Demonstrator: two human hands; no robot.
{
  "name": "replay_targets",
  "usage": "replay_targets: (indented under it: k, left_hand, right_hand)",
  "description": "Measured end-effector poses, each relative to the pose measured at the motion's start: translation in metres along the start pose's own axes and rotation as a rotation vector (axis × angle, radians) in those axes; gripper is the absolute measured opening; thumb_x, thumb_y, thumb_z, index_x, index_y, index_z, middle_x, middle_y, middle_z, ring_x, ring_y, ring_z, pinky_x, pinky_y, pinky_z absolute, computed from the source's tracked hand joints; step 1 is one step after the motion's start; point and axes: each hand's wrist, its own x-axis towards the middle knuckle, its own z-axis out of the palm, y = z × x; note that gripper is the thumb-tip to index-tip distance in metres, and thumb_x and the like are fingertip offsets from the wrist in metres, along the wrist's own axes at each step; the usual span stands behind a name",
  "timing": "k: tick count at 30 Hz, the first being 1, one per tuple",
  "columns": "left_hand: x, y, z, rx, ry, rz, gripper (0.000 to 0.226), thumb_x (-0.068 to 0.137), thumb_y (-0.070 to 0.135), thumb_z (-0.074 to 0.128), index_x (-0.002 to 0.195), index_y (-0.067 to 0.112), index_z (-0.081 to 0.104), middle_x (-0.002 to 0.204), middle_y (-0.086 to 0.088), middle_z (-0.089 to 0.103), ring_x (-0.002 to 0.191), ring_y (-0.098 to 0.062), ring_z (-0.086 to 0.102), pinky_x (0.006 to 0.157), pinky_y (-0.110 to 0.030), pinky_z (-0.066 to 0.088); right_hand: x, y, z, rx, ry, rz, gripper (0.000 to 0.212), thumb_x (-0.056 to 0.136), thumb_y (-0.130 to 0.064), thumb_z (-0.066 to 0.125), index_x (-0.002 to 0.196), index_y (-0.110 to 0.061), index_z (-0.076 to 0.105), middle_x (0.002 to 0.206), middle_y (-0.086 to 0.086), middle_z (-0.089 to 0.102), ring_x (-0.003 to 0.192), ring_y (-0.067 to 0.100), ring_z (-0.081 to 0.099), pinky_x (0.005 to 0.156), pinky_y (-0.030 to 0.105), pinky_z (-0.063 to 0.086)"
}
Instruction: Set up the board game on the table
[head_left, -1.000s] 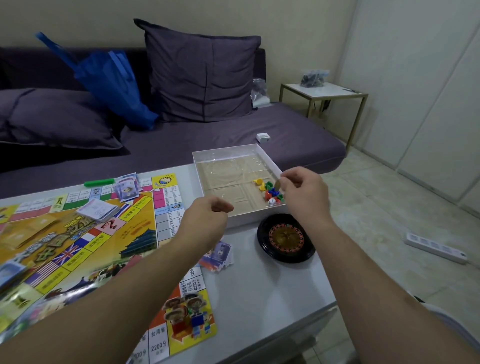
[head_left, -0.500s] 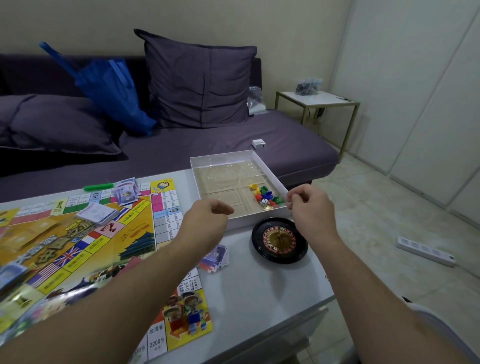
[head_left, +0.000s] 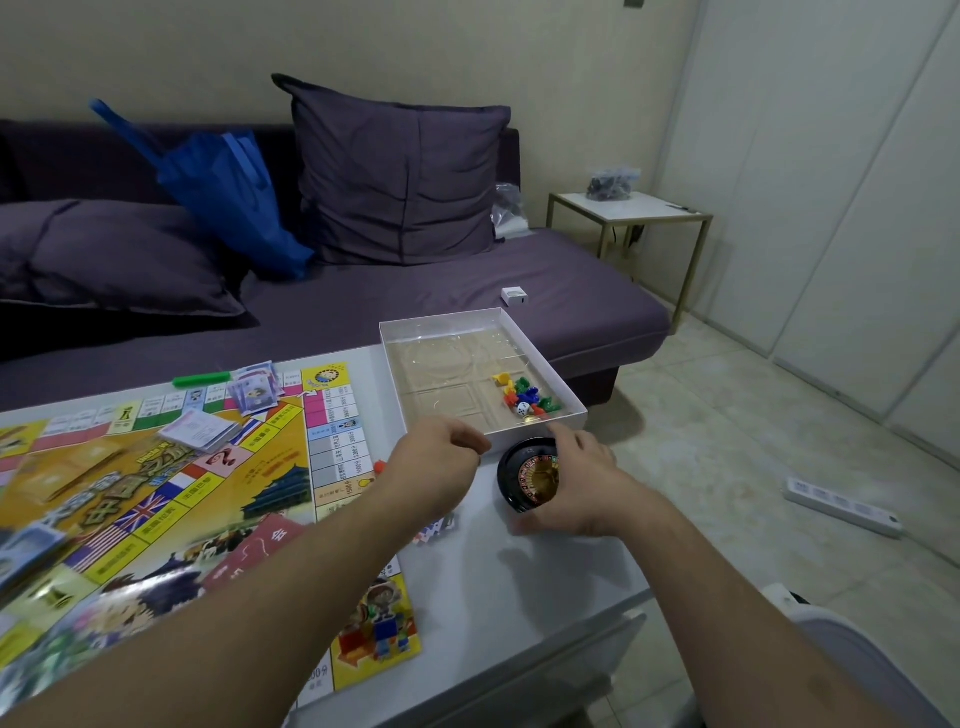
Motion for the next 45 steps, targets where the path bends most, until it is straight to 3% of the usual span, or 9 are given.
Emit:
replay_targets:
  k: [5,9,14,18,22,34,38,42,45]
  left_hand:
    - [0.001,-0.002,0.000,0.003,-0.020,0.023,0.033,0.097,0.004,0.059,0.096,0.032,0.075,0.107,0.002,0.077,0.109,-0.017,0.068,0.099,-0.032,0.053]
    - [-0.002,-0.003,-0.004,-0.025,-0.012,0.009,0.037,0.095,-0.002,0.056,0.094,0.031,0.074,0.106,0.001,0.077,0.108,-0.018,0.069,0.103,-0.041,0.055]
    - [-0.007,-0.006,-0.020,-0.037,0.059,0.016,0.030,0.098,0.005,0.057,0.107,0.029,0.073,0.109,0.004,0.074,0.104,-0.017,0.071,0.096,-0.043,0.060]
    - [-0.018,-0.009,-0.047,-0.004,0.146,0.035,0.030,0.099,0.013,0.059,0.124,0.026,0.069,0.117,0.003,0.070,0.097,-0.015,0.069,0.081,-0.033,0.061]
    - [-0.033,-0.025,-0.083,0.002,0.180,-0.010,0.034,0.098,0.026,0.066,0.132,0.021,0.067,0.116,0.000,0.073,0.095,-0.017,0.072,0.087,-0.040,0.062]
    - [-0.087,-0.098,-0.200,-0.018,0.349,-0.121,0.013,0.096,0.011,0.071,0.108,0.011,0.077,0.090,0.001,0.076,0.079,-0.021,0.075,0.075,-0.037,0.065]
    - [-0.106,-0.127,-0.232,-0.005,0.406,-0.175,0.010,0.095,0.011,0.071,0.102,0.014,0.077,0.093,-0.005,0.077,0.080,-0.026,0.074,0.078,-0.045,0.064]
    - [-0.122,-0.159,-0.254,0.040,0.454,-0.222,0.010,0.091,0.013,0.074,0.098,0.019,0.077,0.093,-0.001,0.076,0.086,-0.024,0.071,0.085,-0.046,0.062]
    - [-0.133,-0.178,-0.262,0.106,0.449,-0.252,0.010,0.089,0.014,0.074,0.095,0.022,0.078,0.092,0.000,0.076,0.085,-0.021,0.069,0.080,-0.040,0.061]
  right_hand:
    - [0.002,0.003,-0.002,0.027,0.048,-0.034,0.135,0.060,-0.049,0.095,0.162,-0.028,0.010,0.162,0.001,0.025,0.151,0.027,0.022,0.119,0.045,0.040]
    - [0.001,0.001,-0.009,0.039,0.074,-0.081,0.139,0.056,-0.050,0.095,0.164,-0.029,0.011,0.165,-0.001,0.025,0.151,0.026,0.022,0.120,0.048,0.040]
    - [-0.011,-0.018,-0.019,0.036,0.101,-0.167,0.140,0.050,-0.059,0.094,0.162,-0.034,0.013,0.162,-0.007,0.027,0.149,0.023,0.024,0.121,0.049,0.037]
    - [-0.022,-0.049,-0.022,0.066,0.126,-0.299,0.136,0.050,-0.061,0.093,0.161,-0.035,0.018,0.161,-0.008,0.030,0.150,0.020,0.026,0.121,0.047,0.036]
    - [-0.031,-0.093,-0.014,0.085,0.118,-0.392,0.133,0.051,-0.065,0.093,0.159,-0.036,0.021,0.157,-0.009,0.034,0.145,0.020,0.032,0.119,0.049,0.038]
    - [-0.040,-0.228,0.051,0.003,-0.006,-0.621,0.124,0.062,-0.065,0.092,0.160,-0.028,0.026,0.157,-0.004,0.034,0.144,0.020,0.031,0.119,0.046,0.039]
    - [-0.041,-0.268,0.080,-0.023,-0.051,-0.669,0.111,0.060,-0.066,0.092,0.149,-0.029,0.038,0.142,-0.005,0.042,0.132,0.019,0.039,0.113,0.046,0.045]
    - [-0.045,-0.297,0.113,-0.048,-0.097,-0.721,0.112,0.060,-0.068,0.090,0.151,-0.029,0.036,0.145,-0.005,0.040,0.136,0.020,0.035,0.115,0.045,0.041]
    - [-0.051,-0.309,0.133,-0.096,-0.133,-0.736,0.115,0.059,-0.071,0.089,0.151,-0.030,0.035,0.145,-0.006,0.038,0.136,0.019,0.033,0.115,0.045,0.040]
